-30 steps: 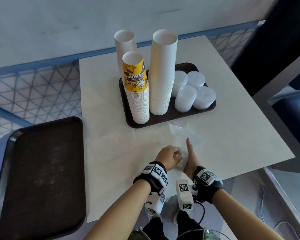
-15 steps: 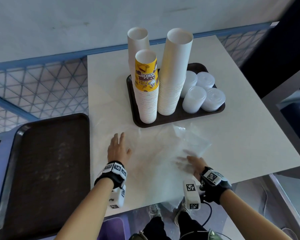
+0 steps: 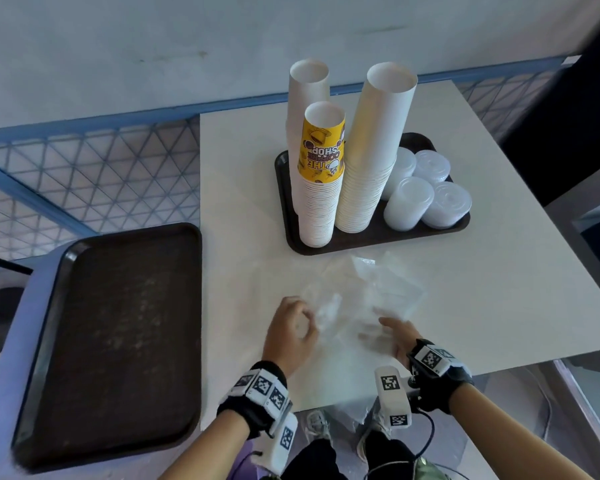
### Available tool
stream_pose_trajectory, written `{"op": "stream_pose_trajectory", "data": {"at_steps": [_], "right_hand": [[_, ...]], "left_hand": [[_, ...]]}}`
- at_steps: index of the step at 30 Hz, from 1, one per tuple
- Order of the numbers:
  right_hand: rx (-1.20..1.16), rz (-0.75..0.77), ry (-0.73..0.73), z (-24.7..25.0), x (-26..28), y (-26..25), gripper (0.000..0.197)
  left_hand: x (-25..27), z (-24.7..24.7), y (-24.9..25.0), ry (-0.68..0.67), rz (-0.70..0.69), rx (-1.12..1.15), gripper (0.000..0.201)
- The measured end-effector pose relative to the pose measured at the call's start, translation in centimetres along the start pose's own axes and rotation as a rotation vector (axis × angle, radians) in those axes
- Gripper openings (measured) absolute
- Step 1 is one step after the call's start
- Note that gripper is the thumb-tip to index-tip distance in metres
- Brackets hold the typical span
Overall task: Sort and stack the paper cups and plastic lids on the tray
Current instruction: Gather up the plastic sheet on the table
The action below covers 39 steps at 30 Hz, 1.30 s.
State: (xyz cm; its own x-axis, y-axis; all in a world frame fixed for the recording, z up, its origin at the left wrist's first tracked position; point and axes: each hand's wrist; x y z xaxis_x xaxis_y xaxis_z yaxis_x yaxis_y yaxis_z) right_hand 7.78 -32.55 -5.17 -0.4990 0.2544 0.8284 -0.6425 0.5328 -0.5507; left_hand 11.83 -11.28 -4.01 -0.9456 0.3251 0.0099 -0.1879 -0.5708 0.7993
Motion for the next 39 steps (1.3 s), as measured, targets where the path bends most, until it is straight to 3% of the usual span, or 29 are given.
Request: {"op": "stream_pose_trajectory", "data": {"at_steps": [3,6,9,12,13,15,16,18,21,23,24,27,30,31,33,36,38,39], "right_hand": [[0.032,-0.037,-0.002,-0.5,0.2,0.1,0.024],[-0.001,-0.094,-0.061,-0.8,0.7,0.0,0.033],[-0.011,-0.125,-0.125,-1.1,0.7,0.0,0.054],[0.256,-0.134,-0.055,-1.8,0.5,0.7,0.08],[0.306,-0.096,0.0,-1.9,0.3,1.0,0.072],[0.356,0.008,0.071,-2.2,-0.1,1.4,0.031],[0.375,0.032,0.098,-2.4,-0.3,1.4,0.026],[0.376,0.069,0.097,-2.8,-0.5,1.2,0.037],[0.218,0.123,-0.008,-3.8,0.0,0.2,0.041],[0.105,0.155,-0.07,-4.8,1.8,-1.2,0.042],[0.072,0.182,-0.123,-5.2,2.2,-1.7,0.041],[0.043,0.237,-0.243,-6.5,3.4,-3.2,0.043],[0.106,0.266,-0.294,-7.7,3.3,-4.1,0.041],[0.144,0.266,-0.322,-8.0,3.3,-4.3,0.037],[0.23,0.26,-0.374,-8.0,3.4,-4.7,0.025],[0.278,0.208,-0.53,-7.4,3.9,-4.9,0.025],[0.339,0.195,-0.6,-6.9,3.7,-4.7,0.032],[0.472,0.22,-0.601,-6.7,3.7,-4.7,0.033]], "left_hand": [[0.2,-0.9,2.5,-0.257,-0.172,-0.08,0.012],[0.6,-1.9,3.3,-0.479,-0.195,-0.154,0.01],[0.8,-2.4,4.2,-0.592,-0.185,-0.218,0.015],[1.0,-2.6,5.2,-0.659,-0.152,-0.19,0.017],[1.1,-2.5,5.4,-0.669,-0.126,-0.17,0.018],[1.2,-2.3,5.6,-0.627,-0.051,-0.097,0.02],[1.3,-2.1,5.4,-0.571,-0.014,-0.056,0.021],[1.5,-1.2,4.4,-0.375,0.034,0.017,0.024],[2.1,0.7,2.0,0.022,0.142,0.131,0.023],[3.3,2.1,0.3,0.212,0.327,0.19,0.024],[3.9,2.8,-0.3,0.246,0.441,0.251,0.035],[5.6,3.6,-0.5,0.074,0.733,0.567,0.081],[6.3,3.3,1.8,-0.081,0.805,0.81,0.059],[6.3,3.0,2.6,-0.094,0.792,0.944,0.061],[6.2,2.7,4.1,-0.061,0.769,1.165,0.068],[7.1,2.7,6.0,-0.022,0.688,1.208,0.078],[7.4,2.2,6.3,0.06,0.837,1.395,0.077],[7.9,1.8,5.8,0.122,0.848,1.255,0.069]]}}
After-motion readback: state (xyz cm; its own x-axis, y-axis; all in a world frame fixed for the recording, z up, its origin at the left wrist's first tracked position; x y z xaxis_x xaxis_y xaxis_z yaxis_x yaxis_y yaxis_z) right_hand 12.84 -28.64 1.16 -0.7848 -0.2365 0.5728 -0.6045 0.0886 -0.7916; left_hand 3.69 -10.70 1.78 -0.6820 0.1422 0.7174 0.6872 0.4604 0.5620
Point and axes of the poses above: each hand's wrist, its own x-axis away from the middle knuckle, its own z-axis out of the back of the hand, y = z × x, and after that the axes turned 2 degrees about -x, right-handed
